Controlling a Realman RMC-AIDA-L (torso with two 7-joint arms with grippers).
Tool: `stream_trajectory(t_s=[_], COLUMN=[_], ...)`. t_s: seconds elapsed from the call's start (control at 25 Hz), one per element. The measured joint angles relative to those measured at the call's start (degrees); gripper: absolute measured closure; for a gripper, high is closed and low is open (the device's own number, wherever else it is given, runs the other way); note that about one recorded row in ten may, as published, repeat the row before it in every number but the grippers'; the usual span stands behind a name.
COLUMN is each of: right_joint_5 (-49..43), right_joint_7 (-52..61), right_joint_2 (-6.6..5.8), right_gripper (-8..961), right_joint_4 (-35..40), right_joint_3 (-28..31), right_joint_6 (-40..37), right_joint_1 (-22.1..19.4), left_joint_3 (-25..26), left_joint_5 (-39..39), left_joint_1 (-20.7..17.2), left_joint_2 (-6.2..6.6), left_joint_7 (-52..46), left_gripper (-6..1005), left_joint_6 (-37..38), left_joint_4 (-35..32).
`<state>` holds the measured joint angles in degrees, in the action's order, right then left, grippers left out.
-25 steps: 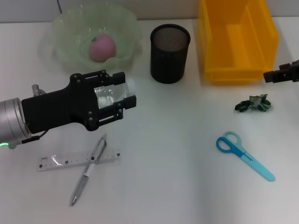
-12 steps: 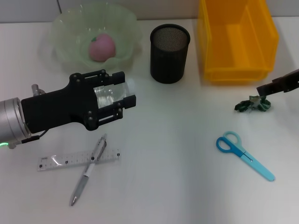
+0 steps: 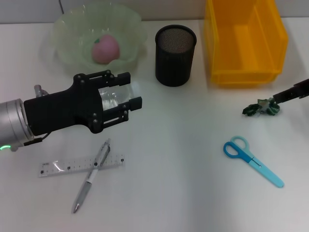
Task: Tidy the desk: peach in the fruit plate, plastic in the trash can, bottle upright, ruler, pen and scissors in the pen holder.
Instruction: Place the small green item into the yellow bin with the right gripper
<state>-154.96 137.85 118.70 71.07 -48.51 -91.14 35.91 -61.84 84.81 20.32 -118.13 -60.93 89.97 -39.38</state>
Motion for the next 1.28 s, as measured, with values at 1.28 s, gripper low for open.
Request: stream_trajectory(t_s=[1.28], right_joint_5=[-1.9], right_joint_7=[2.9], right_joint_2=[0.17], right_gripper=[378], right_joint_4=[-9.5], right_joint_3=[-0.6], right_joint_6=[7.5], right_joint_1=[2.6], left_joint_3=[-0.1], left_joint_5=[0.0], left_joint_1=[0.2], left_joint_2=[-0.18], left_joint_7=[0.6], left_gripper=[419], left_joint_6=[-0.6], left_joint_4=[0.7])
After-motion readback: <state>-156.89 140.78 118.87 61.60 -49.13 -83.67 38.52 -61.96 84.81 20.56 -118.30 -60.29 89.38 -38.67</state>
